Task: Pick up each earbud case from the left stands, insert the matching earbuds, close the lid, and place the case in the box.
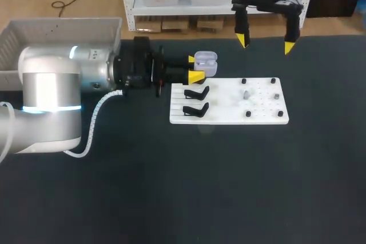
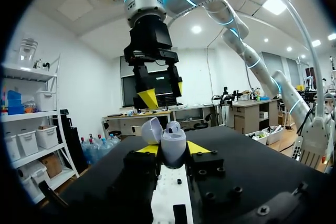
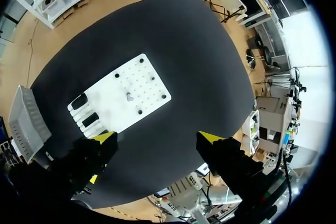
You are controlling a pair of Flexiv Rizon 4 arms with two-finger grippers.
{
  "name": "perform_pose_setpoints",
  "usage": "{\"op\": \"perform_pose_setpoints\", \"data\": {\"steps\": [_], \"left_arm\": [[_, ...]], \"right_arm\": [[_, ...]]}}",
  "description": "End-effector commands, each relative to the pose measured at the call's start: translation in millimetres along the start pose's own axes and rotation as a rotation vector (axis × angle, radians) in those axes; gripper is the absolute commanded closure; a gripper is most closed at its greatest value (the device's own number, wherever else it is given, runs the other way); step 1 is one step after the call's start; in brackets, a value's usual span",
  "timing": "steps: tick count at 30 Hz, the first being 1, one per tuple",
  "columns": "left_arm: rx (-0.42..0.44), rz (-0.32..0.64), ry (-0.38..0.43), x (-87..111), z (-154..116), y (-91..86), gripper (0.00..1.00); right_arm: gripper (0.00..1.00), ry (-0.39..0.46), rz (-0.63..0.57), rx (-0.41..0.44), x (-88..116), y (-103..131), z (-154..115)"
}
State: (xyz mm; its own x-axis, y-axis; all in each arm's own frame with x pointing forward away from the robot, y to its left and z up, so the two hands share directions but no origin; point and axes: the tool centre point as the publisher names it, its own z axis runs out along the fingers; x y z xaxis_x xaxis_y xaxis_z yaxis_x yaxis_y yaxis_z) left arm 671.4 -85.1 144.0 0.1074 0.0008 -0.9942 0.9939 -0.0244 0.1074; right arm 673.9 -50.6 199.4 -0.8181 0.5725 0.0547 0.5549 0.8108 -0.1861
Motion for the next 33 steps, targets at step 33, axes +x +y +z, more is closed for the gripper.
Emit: {"op": "perform_pose_setpoints", "data": {"steps": [33], "left_arm": [[-0.005, 0.002, 0.000, 0.0, 0, -1.3, 1.00]], "right_arm": [[0.00, -0.377, -0.350, -0.710, -9, -25, 2]]}}
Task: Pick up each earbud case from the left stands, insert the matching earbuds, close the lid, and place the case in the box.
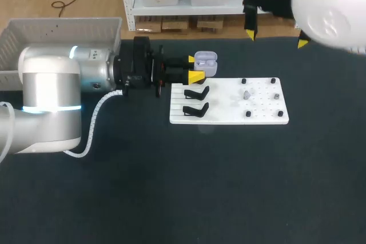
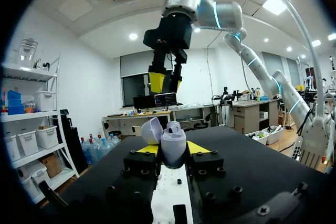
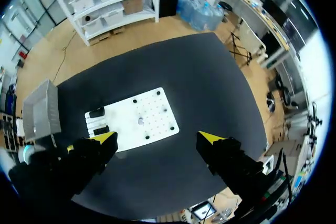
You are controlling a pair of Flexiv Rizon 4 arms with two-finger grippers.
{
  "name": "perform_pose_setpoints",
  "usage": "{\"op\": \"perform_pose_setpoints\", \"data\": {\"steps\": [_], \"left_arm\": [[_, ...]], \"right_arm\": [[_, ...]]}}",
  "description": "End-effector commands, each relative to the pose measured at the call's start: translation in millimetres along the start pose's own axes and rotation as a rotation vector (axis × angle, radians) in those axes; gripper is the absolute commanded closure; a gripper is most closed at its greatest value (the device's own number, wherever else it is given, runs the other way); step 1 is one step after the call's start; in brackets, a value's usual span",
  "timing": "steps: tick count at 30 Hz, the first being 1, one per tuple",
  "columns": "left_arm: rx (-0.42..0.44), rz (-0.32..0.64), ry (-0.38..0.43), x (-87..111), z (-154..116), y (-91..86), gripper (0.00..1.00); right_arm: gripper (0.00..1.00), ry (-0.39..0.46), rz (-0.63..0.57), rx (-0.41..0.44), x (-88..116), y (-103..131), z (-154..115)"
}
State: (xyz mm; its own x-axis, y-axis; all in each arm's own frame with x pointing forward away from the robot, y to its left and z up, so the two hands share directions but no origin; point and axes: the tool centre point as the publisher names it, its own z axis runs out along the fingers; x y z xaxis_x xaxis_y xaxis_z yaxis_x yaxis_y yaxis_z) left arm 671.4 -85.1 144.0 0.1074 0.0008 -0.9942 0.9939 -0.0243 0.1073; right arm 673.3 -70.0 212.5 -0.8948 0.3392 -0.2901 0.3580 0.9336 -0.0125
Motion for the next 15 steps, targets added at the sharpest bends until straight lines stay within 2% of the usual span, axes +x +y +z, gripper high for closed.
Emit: {"op": "perform_pose_setpoints", "data": {"steps": [1, 6, 9, 15], "left_arm": [[-0.005, 0.002, 0.000, 0.0, 0, -1.3, 1.00], [-0.005, 0.002, 0.000, 0.0, 0, -1.3, 1.00], [-0.005, 0.002, 0.000, 0.0, 0, -1.3, 1.00], [-0.005, 0.002, 0.000, 0.0, 0, -1.3, 1.00]], "right_arm": [[0.00, -0.058, -0.071, -0.532, 7, -6, 11], [0.00, -0.017, -0.111, -0.600, 9, -1, 23], [0.00, 0.017, -0.112, -0.608, 12, 2, 37], [0.00, 0.075, -0.124, -0.536, 24, 9, 68]]}}
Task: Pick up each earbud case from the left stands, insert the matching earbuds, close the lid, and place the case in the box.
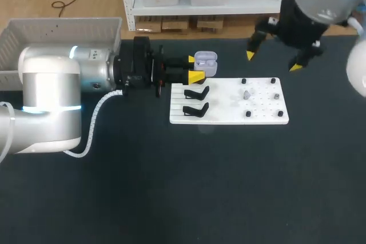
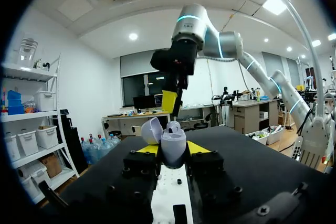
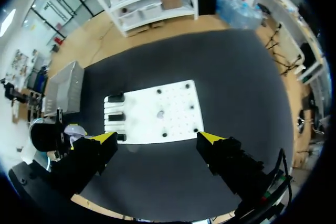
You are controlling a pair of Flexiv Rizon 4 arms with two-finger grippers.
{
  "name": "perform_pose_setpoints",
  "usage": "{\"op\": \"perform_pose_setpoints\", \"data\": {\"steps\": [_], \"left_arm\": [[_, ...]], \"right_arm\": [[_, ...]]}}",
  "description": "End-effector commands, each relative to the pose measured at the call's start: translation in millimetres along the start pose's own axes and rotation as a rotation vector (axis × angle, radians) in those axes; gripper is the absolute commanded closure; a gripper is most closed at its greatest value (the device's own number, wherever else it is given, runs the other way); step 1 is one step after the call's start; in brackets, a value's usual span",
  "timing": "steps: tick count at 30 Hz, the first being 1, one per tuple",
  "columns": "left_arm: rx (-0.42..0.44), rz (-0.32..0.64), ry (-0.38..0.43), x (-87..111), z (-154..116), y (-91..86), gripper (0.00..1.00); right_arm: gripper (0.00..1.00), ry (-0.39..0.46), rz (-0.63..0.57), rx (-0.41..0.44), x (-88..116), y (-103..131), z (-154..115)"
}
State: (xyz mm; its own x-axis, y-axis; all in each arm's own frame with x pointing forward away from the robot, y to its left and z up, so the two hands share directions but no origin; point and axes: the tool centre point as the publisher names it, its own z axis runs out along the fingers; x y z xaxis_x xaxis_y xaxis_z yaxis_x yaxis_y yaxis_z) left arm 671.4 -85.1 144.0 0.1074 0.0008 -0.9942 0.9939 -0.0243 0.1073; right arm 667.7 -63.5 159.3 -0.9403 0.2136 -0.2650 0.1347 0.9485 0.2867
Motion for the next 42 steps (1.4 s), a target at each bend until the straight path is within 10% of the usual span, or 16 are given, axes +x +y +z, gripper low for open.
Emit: {"op": "perform_pose_setpoints", "data": {"steps": [1, 14, 21, 42], "left_arm": [[-0.005, 0.002, 0.000, 0.0, 0, -1.3, 1.00], [-0.005, 0.002, 0.000, 0.0, 0, -1.3, 1.00], [-0.005, 0.002, 0.000, 0.0, 0, -1.3, 1.00], [-0.005, 0.002, 0.000, 0.0, 0, -1.3, 1.00]], "right_arm": [[0.00, 0.021, 0.003, -0.170, 2, -2, 23], [0.00, -0.012, 0.113, 0.059, 6, -11, 44], [0.29, -0.033, 0.180, 0.145, 10, -16, 49], [0.49, -0.009, 0.290, 0.227, 21, 2, 83]]}}
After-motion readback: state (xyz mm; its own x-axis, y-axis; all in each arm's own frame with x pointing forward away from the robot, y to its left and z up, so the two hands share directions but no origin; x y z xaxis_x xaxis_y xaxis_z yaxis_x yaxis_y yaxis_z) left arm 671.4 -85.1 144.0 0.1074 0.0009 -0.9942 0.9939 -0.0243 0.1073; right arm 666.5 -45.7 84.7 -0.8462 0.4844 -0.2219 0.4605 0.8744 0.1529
